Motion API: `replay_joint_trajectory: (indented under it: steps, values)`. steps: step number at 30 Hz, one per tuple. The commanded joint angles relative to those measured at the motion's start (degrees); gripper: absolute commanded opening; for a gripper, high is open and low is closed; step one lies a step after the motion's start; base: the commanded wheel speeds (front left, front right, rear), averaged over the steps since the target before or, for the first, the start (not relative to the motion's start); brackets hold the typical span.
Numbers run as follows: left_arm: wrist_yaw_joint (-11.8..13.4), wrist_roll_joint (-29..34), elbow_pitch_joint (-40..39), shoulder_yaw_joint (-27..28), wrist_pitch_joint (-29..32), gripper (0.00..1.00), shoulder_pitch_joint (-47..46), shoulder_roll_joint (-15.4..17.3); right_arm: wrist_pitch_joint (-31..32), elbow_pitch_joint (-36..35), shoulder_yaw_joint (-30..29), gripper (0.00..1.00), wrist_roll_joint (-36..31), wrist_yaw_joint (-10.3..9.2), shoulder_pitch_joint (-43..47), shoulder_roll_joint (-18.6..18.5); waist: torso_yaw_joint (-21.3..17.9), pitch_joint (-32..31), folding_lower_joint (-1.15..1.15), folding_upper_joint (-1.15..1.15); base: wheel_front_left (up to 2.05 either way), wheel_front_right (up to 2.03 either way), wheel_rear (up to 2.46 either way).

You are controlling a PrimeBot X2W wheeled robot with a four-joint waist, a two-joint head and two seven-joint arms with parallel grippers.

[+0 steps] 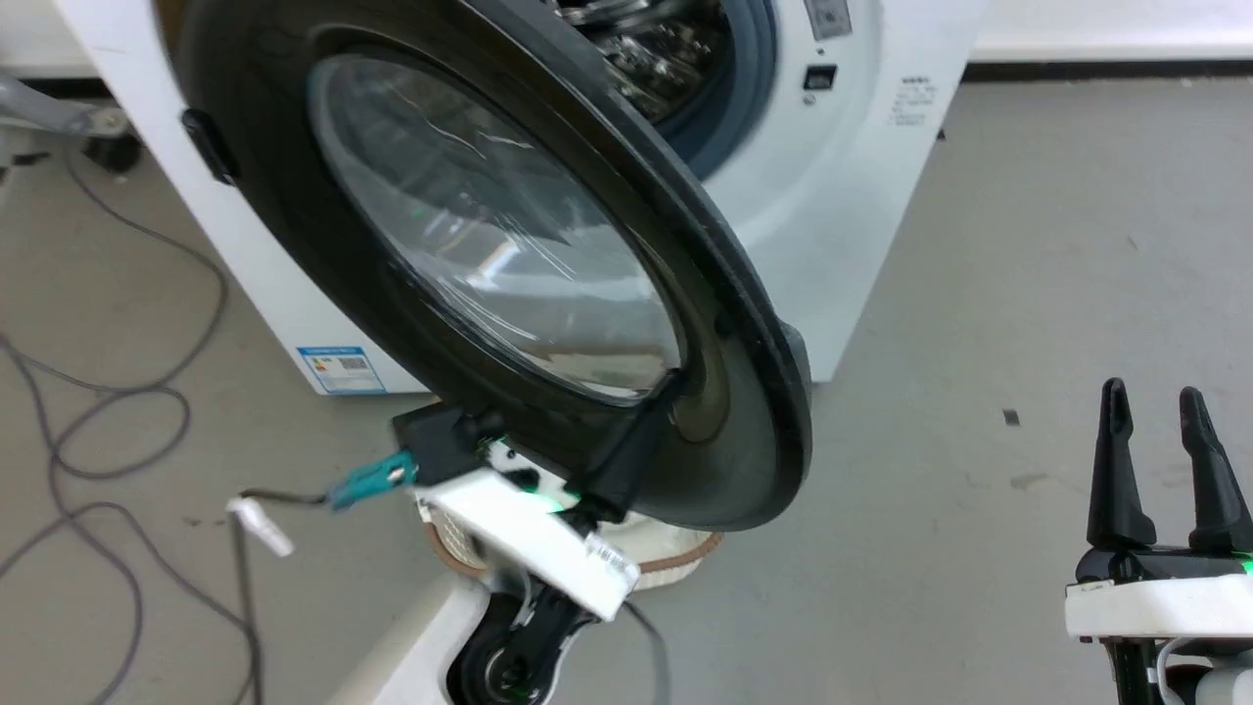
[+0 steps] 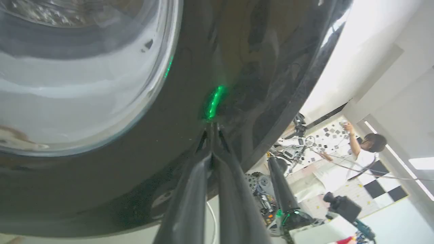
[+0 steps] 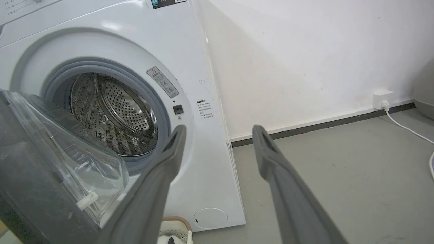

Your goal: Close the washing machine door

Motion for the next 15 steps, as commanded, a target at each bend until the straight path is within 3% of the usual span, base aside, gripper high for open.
replay_joint_trajectory:
  steps: [1, 4, 6, 10, 15]
  values:
    - [-0.26, 4.15, 0.79, -1.87, -4.53, 0.0, -1.47, 2.06, -0.25, 0.17, -0.06, 1.0, -0.55, 0.05, 0.41, 0.07, 1.02, -1.22, 0.0, 0.0, 0.0, 0.0, 0.0]
    - [-0.26, 11.63, 3.85, -3.12, -11.54, 0.0, -2.85, 4.56, -0.25, 0.11, -0.47, 1.0, -1.42, 0.05, 0.78, 0.07, 2.15, -2.45, 0.0, 0.0, 0.0, 0.0, 0.0]
    - [0.15, 18.13, 6.27, 0.36, -12.42, 0.0, -3.41, 4.9, -0.25, 0.11, -1.21, 1.0, -1.83, 0.05, 1.06, 0.07, 3.02, -3.14, 0.0, 0.0, 0.0, 0.0, 0.0]
    - [6.4, 38.55, 3.57, 11.25, -12.51, 0.0, -2.06, 2.68, -0.25, 0.07, -2.4, 1.0, -2.51, 0.05, 1.2, 0.07, 4.26, -3.77, 0.0, 0.0, 0.0, 0.0, 0.0]
    - [11.78, 54.41, -1.58, 19.8, -12.53, 0.0, 3.23, 0.42, -0.25, 0.01, -2.71, 1.0, -3.05, 0.05, 1.79, 0.07, 5.14, -4.41, 0.0, 0.0, 0.0, 0.0, 0.0]
